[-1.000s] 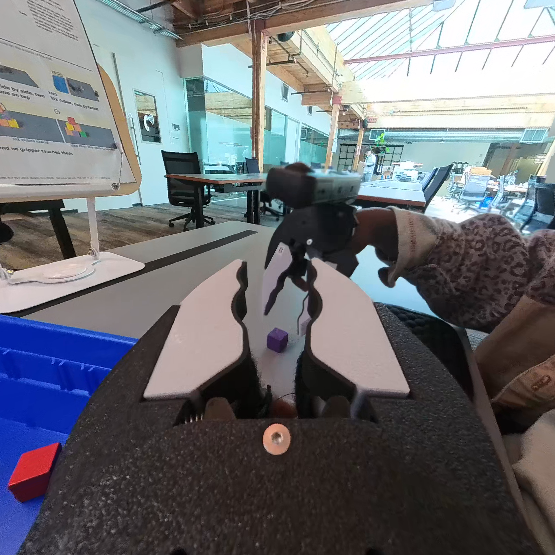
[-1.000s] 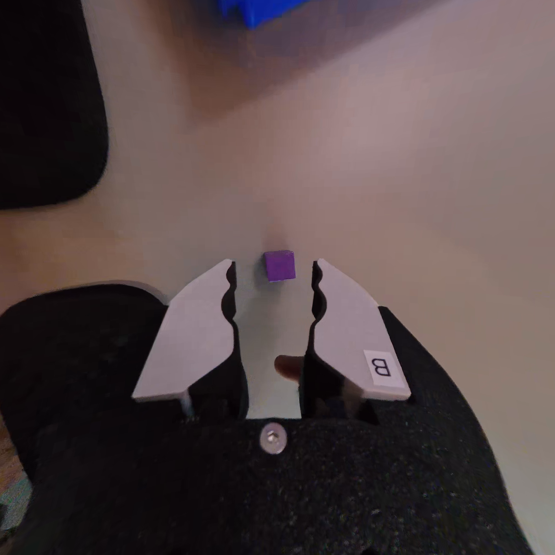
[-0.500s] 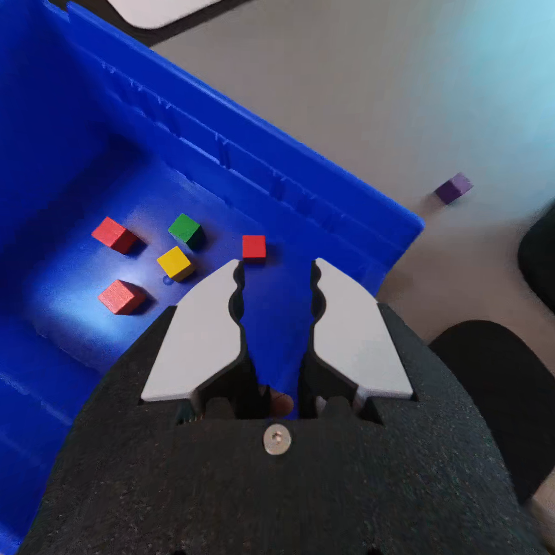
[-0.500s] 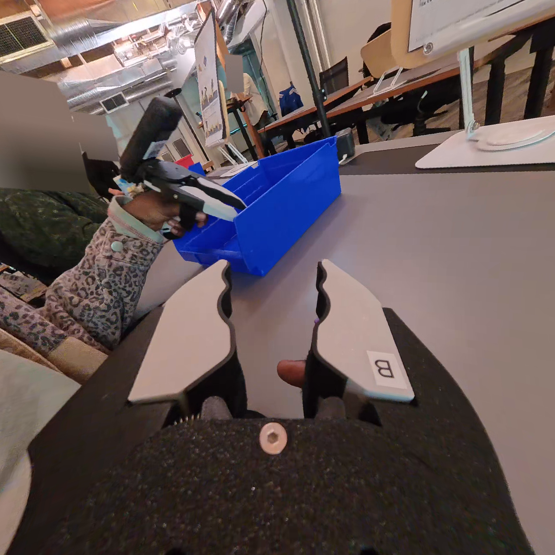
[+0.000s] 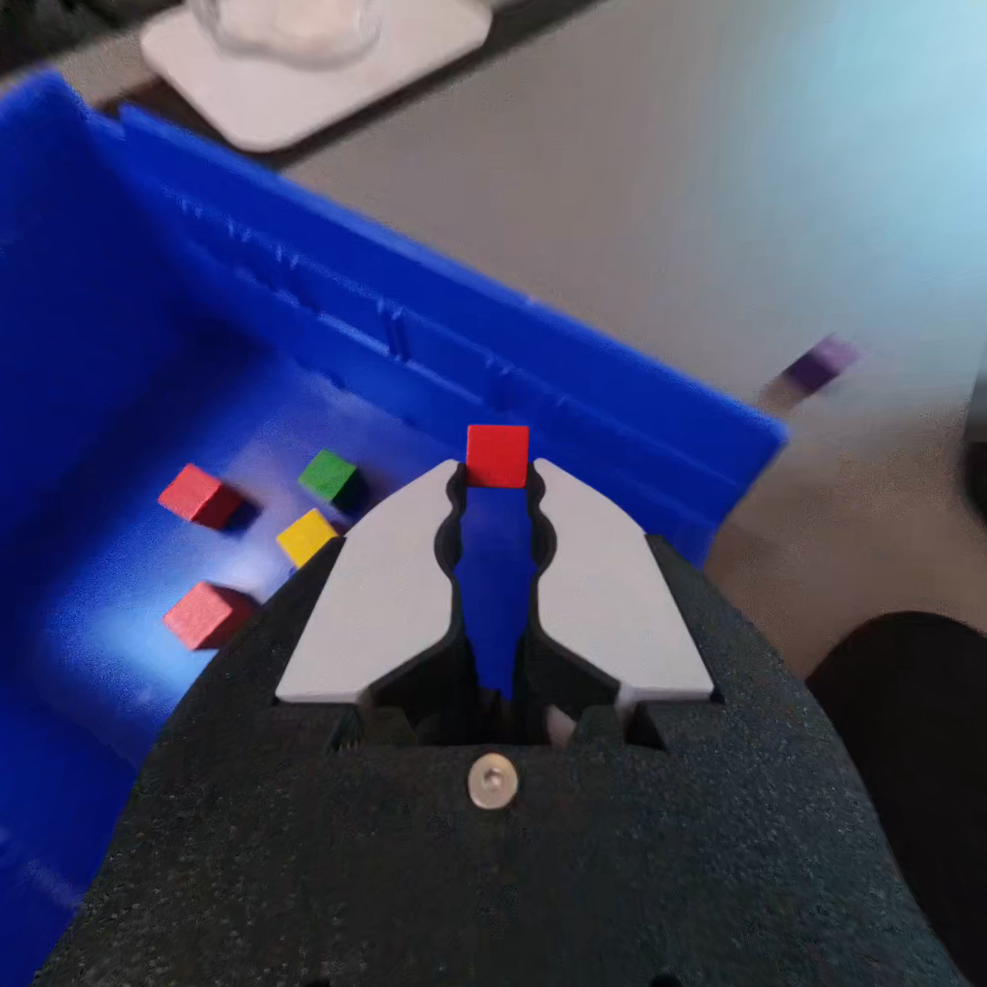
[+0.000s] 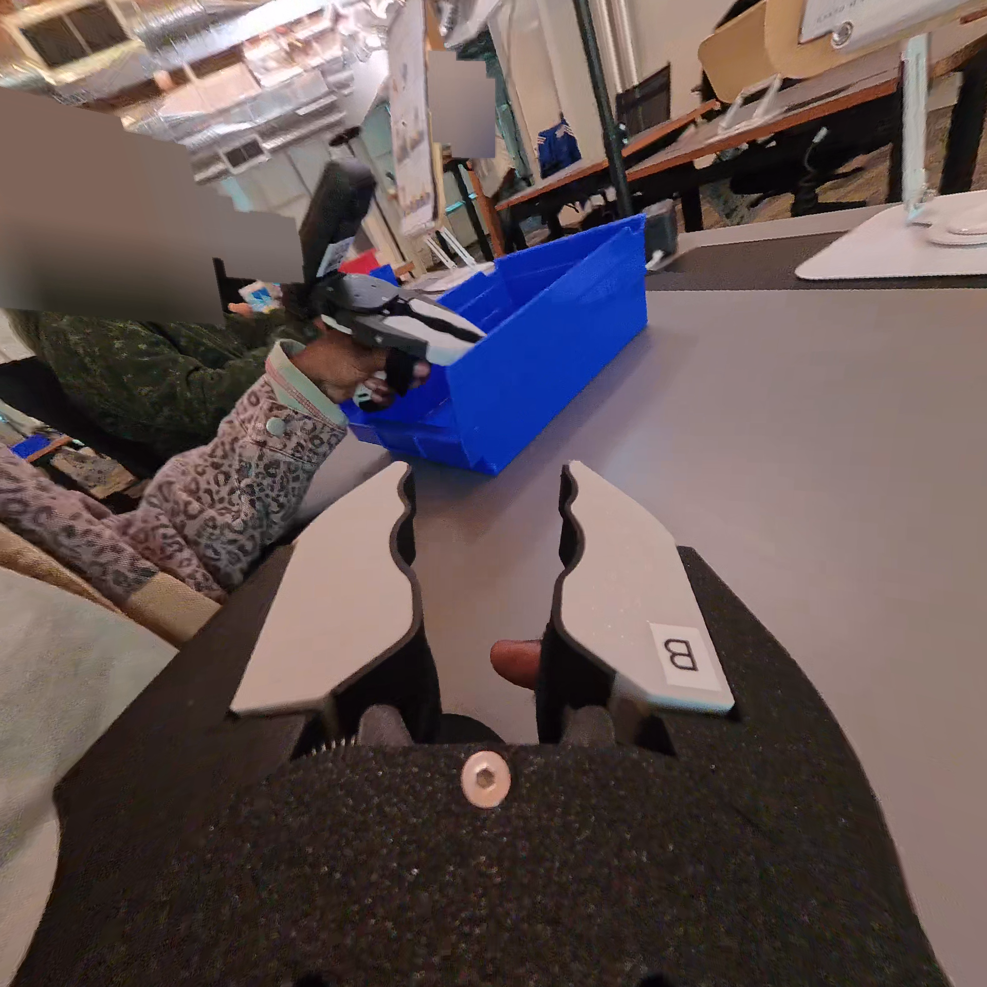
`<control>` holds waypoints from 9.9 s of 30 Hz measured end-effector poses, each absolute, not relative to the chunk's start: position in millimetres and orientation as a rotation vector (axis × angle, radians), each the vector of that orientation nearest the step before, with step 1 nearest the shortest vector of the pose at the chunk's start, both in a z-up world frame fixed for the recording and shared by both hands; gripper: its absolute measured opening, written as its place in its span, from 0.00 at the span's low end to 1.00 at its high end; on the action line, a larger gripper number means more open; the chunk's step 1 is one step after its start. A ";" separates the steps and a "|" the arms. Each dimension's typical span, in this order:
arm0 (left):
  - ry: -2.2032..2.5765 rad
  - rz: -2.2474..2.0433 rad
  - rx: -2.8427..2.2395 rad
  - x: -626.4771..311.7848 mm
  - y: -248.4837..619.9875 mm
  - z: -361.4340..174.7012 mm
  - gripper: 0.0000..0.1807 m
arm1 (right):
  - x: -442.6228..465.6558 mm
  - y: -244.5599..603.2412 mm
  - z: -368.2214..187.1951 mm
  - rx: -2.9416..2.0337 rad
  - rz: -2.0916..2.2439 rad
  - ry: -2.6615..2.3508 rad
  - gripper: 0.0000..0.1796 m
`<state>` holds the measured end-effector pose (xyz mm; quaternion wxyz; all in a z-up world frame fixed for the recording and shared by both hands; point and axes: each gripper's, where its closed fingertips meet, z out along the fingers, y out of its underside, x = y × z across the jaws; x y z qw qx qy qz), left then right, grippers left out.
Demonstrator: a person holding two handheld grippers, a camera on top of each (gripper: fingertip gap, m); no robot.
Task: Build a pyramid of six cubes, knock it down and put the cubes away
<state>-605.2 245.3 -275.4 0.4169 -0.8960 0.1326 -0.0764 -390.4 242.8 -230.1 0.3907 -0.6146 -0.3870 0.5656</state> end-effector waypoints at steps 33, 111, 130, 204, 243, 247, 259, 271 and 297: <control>0.698 -0.715 -1.761 -428.5 172.9 -218.8 0.18 | -394.2 214.9 -178.3 -1.404 1.288 -1.466 0.11; -0.121 0.236 -2.736 -710.8 223.8 -286.7 0.20 | -387.6 218.6 -243.6 -1.531 1.274 -1.295 0.30; -0.137 0.318 -2.716 -724.9 238.1 -310.9 0.15 | -382.4 221.6 -240.1 -1.499 1.260 -1.290 0.29; 0.881 -0.587 -1.787 -398.4 169.5 -265.2 0.11 | -373.5 287.3 -326.4 -1.795 0.219 -2.295 0.12; 0.215 0.253 -2.328 -643.8 243.3 -273.2 0.12 | -399.0 233.0 -223.7 -1.432 1.190 -1.276 0.25; 0.405 -0.209 -1.915 -536.7 234.9 -209.6 0.12 | -408.5 211.2 -180.1 -1.292 1.512 -1.142 0.18; 0.579 -0.933 -1.317 -407.4 176.1 -148.6 0.12 | -419.5 182.8 -140.4 -1.190 1.850 -0.984 0.15; 0.578 -0.809 -1.571 -416.6 188.2 -181.3 0.20 | -406.3 206.3 -151.6 -1.268 1.498 -1.359 0.11; 0.492 -0.531 -1.730 -470.9 188.7 -209.3 0.23 | -379.6 281.7 -302.8 -1.637 0.058 -2.342 0.11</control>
